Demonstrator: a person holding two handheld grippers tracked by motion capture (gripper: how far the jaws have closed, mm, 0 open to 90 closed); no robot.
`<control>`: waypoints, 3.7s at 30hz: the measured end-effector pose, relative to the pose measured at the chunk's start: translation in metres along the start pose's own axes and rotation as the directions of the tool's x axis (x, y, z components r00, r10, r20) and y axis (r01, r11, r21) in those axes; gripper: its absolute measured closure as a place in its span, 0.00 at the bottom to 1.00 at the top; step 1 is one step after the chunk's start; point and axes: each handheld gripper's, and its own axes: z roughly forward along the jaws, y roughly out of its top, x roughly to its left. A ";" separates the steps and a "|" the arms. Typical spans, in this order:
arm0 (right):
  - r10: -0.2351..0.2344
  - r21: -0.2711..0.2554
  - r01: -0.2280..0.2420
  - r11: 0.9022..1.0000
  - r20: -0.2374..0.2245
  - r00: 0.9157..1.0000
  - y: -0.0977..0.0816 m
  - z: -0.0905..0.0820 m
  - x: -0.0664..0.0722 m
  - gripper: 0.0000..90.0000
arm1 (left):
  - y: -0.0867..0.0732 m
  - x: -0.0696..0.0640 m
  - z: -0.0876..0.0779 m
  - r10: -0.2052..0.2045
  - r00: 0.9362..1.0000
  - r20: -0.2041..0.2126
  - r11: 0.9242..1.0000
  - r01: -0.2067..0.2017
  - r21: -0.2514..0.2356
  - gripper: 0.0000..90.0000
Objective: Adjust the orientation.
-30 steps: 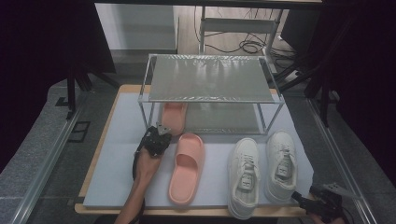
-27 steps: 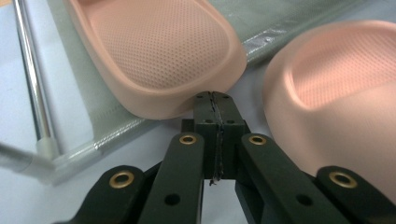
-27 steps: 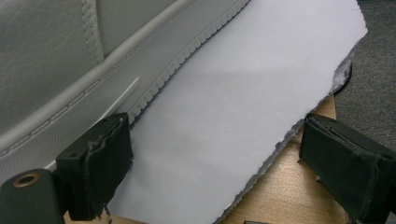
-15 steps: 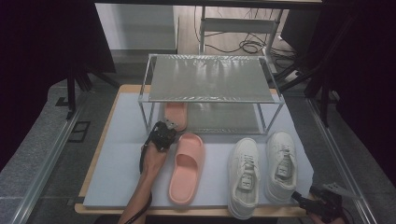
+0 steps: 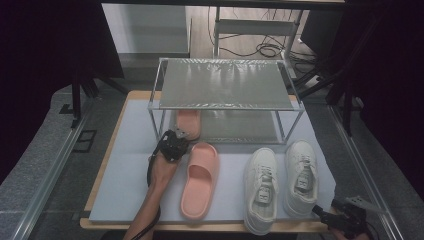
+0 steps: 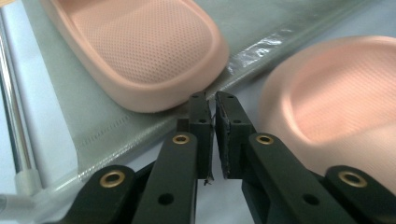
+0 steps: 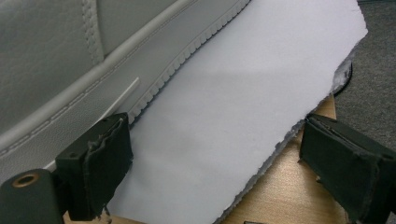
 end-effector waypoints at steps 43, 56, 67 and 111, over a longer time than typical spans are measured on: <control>0.006 -0.005 -0.006 1.000 0.001 1.000 0.000 0.000 0.000 0.10 | -0.061 -0.016 -0.108 -0.110 0.968 0.225 0.979 0.145 -0.144 0.62; 0.005 -0.006 -0.005 1.000 0.001 1.000 -0.001 0.000 0.000 0.10 | -0.059 -0.037 -0.086 -0.111 0.956 0.272 0.981 0.148 -0.122 0.58; 0.005 -0.006 -0.005 1.000 0.001 1.000 -0.001 0.000 0.000 0.10 | -0.056 -0.039 -0.067 -0.169 0.949 0.265 0.972 0.204 -0.113 0.62; 0.000 -0.007 0.000 1.000 0.000 1.000 -0.001 0.000 0.000 0.09 | 0.009 -0.047 -0.066 -0.132 0.974 0.186 0.974 0.163 -0.160 0.83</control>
